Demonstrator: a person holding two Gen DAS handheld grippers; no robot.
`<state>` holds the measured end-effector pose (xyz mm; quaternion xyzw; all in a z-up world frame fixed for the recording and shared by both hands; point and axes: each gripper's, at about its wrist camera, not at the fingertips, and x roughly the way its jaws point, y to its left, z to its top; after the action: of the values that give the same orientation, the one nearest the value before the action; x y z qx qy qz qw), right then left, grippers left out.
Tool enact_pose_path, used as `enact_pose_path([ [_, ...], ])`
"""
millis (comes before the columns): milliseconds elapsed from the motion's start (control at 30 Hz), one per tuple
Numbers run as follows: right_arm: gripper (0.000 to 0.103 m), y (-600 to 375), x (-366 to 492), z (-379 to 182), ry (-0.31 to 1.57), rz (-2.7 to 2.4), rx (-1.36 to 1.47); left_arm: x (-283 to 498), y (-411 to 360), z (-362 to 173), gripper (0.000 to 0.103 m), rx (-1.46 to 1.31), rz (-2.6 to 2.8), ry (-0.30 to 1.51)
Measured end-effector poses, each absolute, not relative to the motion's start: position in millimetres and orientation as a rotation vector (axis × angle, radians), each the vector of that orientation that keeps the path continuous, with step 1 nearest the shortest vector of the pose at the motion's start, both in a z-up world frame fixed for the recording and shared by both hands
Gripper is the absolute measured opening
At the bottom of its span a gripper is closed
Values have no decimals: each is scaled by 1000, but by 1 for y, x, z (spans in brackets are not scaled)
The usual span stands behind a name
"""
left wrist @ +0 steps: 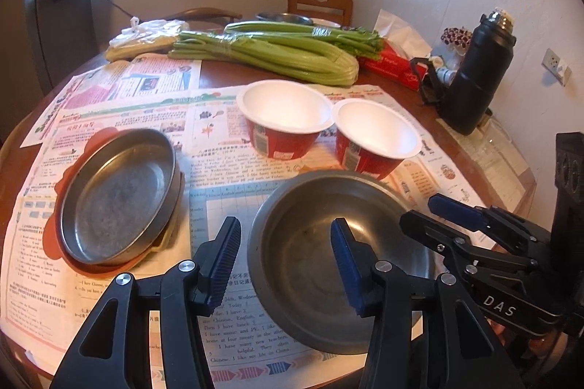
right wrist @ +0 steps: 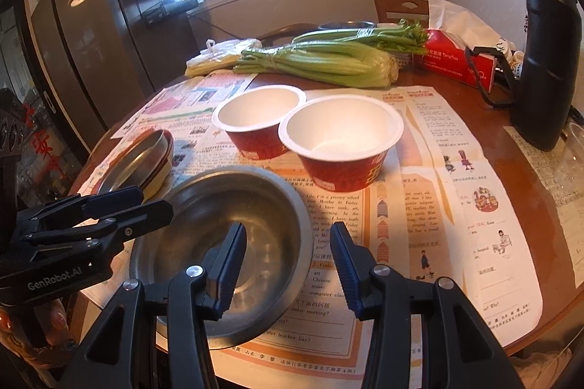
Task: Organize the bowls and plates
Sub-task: 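Open the left tool and release the steel bowl rim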
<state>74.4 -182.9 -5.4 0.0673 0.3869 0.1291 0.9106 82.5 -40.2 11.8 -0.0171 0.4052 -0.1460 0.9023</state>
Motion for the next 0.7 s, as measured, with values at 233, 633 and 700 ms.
enact_pose_path([
  [233,48,-191,73,2,776,258,151,84,-54,18,53,-22,-328,836],
  [633,48,-218,70,8,751,207,186,98,-90,27,54,13,-395,842],
  [700,48,-225,70,9,746,196,194,103,-97,26,54,26,-396,860],
])
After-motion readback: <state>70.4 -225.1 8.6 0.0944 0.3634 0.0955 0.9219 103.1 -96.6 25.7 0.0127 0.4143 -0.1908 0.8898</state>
